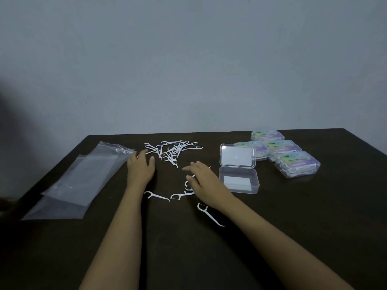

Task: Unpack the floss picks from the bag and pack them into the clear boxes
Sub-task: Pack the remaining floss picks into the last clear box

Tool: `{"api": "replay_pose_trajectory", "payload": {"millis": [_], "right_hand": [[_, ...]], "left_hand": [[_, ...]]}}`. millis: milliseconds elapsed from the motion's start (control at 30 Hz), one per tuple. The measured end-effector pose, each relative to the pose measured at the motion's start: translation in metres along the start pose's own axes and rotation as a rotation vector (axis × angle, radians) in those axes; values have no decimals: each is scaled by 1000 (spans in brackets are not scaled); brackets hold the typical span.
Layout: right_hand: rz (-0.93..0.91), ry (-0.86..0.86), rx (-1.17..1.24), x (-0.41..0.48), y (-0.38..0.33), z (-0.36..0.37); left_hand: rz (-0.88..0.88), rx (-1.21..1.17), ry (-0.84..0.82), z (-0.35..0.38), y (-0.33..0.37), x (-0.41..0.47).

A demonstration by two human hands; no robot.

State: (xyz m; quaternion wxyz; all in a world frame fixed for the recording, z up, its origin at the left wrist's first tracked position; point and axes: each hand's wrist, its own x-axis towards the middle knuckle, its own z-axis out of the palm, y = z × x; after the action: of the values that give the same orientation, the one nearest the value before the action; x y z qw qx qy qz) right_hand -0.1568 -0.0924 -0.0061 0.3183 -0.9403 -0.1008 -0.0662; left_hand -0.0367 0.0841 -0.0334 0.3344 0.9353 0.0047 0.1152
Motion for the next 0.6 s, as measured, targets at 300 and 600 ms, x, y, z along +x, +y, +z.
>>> {"api": "replay_pose_trajectory", "payload": {"millis": [300, 600], "right_hand": [[194, -66, -118, 21, -2, 15], [117, -1, -12, 16, 2, 5]], "left_hand": [[84, 344, -276, 21, 21, 42], [217, 479, -475, 42, 52, 69]]}}
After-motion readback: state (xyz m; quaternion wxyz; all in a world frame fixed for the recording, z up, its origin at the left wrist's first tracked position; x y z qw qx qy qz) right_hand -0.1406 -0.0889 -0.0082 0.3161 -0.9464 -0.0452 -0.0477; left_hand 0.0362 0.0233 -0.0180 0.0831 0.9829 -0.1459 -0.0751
